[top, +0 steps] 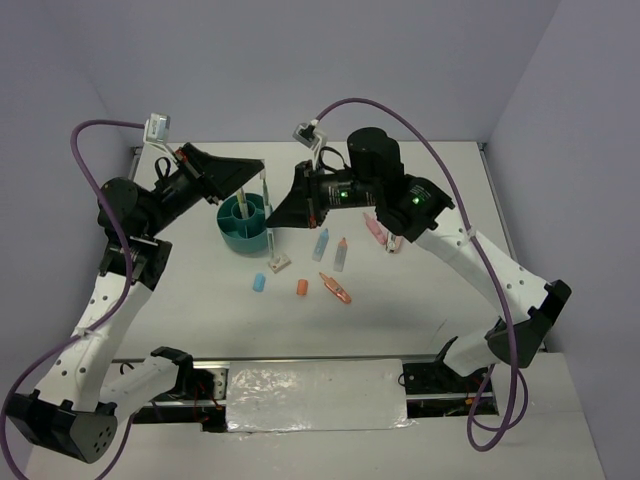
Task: Sort the stationery into containers
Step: Close the pen cap on the pen.
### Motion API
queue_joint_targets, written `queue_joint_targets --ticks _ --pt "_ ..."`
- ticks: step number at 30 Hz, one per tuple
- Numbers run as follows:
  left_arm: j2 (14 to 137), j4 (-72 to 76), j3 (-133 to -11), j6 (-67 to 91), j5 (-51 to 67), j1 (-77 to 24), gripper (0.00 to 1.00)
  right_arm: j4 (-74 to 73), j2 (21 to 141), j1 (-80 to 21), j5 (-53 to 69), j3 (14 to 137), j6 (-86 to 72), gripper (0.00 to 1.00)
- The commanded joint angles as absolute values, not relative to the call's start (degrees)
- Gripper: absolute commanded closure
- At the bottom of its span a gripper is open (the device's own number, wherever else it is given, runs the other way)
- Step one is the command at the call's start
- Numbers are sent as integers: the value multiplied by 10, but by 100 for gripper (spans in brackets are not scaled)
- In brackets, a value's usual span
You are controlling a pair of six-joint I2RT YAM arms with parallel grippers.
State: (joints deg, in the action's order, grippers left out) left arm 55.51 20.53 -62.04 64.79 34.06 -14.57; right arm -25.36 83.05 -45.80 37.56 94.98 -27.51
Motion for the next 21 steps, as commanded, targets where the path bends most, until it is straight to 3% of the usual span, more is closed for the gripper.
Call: queue_joint_targets --ticks 1,17,21 --pt "556 239 -640 649 341 -148 100 -245 837 -450 379 987 -271 100" --pt "559 250 -636 656 348 -148 100 -246 867 -441 367 1055 -260 100" --pt "555 249 -639 650 351 -148 94 -269 886 -441 368 1098 -237 100"
